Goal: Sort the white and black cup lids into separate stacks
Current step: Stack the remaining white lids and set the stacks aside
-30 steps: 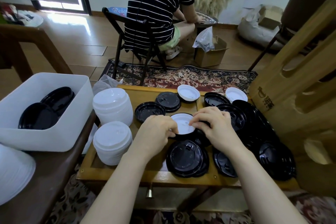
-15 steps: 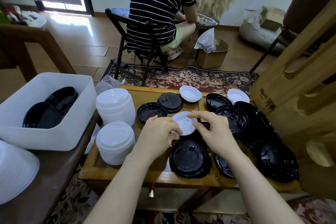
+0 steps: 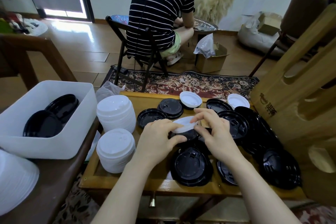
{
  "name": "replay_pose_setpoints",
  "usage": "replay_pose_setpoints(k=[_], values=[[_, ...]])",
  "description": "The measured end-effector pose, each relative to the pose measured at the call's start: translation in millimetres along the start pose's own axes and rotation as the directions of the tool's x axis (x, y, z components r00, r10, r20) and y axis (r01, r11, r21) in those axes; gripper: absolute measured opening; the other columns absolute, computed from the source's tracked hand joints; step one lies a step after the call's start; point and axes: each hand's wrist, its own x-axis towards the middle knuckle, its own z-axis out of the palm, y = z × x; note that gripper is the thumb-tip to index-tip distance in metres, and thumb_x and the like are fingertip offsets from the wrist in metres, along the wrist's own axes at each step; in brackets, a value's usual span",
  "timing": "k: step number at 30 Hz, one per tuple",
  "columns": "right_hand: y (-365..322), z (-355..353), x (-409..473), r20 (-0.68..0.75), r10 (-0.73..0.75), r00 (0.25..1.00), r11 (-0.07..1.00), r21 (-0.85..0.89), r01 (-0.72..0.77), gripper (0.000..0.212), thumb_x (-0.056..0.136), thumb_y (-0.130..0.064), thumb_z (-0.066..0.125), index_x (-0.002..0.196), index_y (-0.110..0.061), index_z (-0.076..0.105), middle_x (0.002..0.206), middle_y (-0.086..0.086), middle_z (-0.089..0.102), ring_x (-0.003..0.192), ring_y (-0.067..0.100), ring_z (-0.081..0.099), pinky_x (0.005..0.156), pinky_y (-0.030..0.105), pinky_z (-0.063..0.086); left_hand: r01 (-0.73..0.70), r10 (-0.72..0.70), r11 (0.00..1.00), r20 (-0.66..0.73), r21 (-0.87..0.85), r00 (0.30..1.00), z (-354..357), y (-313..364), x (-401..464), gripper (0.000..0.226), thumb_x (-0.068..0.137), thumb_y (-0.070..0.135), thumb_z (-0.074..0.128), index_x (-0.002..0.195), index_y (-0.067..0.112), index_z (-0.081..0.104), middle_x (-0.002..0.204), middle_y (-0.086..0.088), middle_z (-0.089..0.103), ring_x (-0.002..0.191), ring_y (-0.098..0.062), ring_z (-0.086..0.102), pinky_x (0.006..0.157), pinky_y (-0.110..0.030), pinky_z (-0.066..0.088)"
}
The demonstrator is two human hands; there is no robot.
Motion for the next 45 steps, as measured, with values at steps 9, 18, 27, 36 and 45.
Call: replay_pose_setpoints(k=[9,18,27,36,45], values=[[-5,-21,42,-0.153,0.184,0.971,0.963,0.226,-0.147,0.018,0.094,-0.010,0.058,0.104,-0.024,0.063,0.106,-0.011,0.066,0.097,0.002,0.061,0.088,0.027,0.050,0.338,-0.594,0.345,0.075,-0.876,0.801,1,29,9,0.005,0.090,0.010,0.070,0.085,0.011,0.068,0.094,-0.015,0.072,0.089,-0.026,0.067,0.071,-0.039,0.061],[25,-5,121,0.208,0.255,0.944,0.857,-0.501,-0.122,0.019,0.090,-0.031,0.062,0.108,-0.025,0.063,0.119,0.003,0.061,0.120,0.025,0.049,0.093,0.039,0.043,0.392,-0.652,-0.069,0.339,-0.917,0.678,0,23,16,0.011,0.093,0.001,0.056,0.098,0.011,0.059,0.104,-0.016,0.065,0.084,-0.026,0.064,0.068,-0.036,0.055],[35,10,121,0.179,0.132,0.975,0.679,-0.733,0.043,0.016,0.095,-0.030,0.054,0.103,-0.021,0.065,0.112,0.003,0.060,0.114,0.026,0.045,0.089,0.038,0.036,0.354,-0.634,-0.165,0.374,-0.920,0.676,-4,20,24,0.027,0.096,0.009,0.053,0.122,0.006,0.058,0.127,-0.020,0.063,0.100,-0.031,0.064,0.053,-0.032,0.059],[-11,-38,73,-0.112,0.409,0.906,0.839,0.435,-0.325,0.007,0.093,-0.016,0.062,0.086,-0.015,0.062,0.088,0.006,0.066,0.081,0.019,0.059,0.072,0.033,0.051,0.375,-0.623,-0.156,0.386,-0.914,0.680,-3,20,21,0.038,0.098,0.012,0.052,0.134,0.003,0.053,0.132,-0.022,0.059,0.109,-0.035,0.062,0.052,-0.031,0.060],[-26,-27,24,0.328,0.518,0.790,0.262,0.819,-0.511,0.014,0.097,-0.018,0.052,0.104,-0.012,0.063,0.073,-0.001,0.067,0.059,0.010,0.058,0.045,0.017,0.045,0.399,-0.531,-0.119,0.398,-0.909,0.748,-4,26,11,0.033,0.104,0.025,0.043,0.123,0.006,0.063,0.122,-0.018,0.069,0.109,-0.036,0.066,0.059,-0.035,0.062]])
